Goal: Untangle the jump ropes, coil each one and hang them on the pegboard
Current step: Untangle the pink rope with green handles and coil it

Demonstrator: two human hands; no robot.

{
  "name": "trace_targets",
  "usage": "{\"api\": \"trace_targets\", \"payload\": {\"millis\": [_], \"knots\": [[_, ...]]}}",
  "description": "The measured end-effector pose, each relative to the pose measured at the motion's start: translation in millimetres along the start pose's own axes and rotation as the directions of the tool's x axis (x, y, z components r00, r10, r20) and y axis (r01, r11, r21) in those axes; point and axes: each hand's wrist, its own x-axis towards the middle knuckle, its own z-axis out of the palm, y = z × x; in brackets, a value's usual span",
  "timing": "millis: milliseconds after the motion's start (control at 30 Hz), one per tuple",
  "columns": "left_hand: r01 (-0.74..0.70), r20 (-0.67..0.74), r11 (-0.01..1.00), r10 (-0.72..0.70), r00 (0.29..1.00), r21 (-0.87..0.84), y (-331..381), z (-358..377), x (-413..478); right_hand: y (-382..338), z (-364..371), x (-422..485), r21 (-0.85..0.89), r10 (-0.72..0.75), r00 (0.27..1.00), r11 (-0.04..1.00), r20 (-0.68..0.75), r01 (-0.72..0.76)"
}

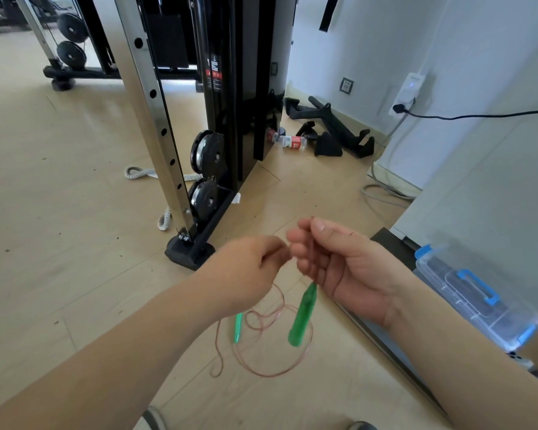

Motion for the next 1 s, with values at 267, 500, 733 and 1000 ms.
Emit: {"api": "trace_targets", "payload": {"millis": [267,500,733,1000], "knots": [[-0.218,0.186,0.960,0.185,0.965,0.176,27,12,-15,9,-16,10,-0.660,-0.361,0.908,0.738,-0.213,0.139],[-0.241,-0.317,0.958,0.182,0.931,-0.157,12,-18,2,-2,-8,-4,-0.524,-0.061,0.997,0.851,-0.044,0.029],[-0.019,0.045,0.999,0.017,0.999,0.051,5,13,4,-3,-1,-2,-0.026,-0.002,0.996,1.000,-0.085,0.000],[-0.189,0.220,0.982,0.181,0.959,0.015,37,18,-15,8,-22,1,-0.600,-0.372,0.885,0.788,-0.282,0.140]]}}
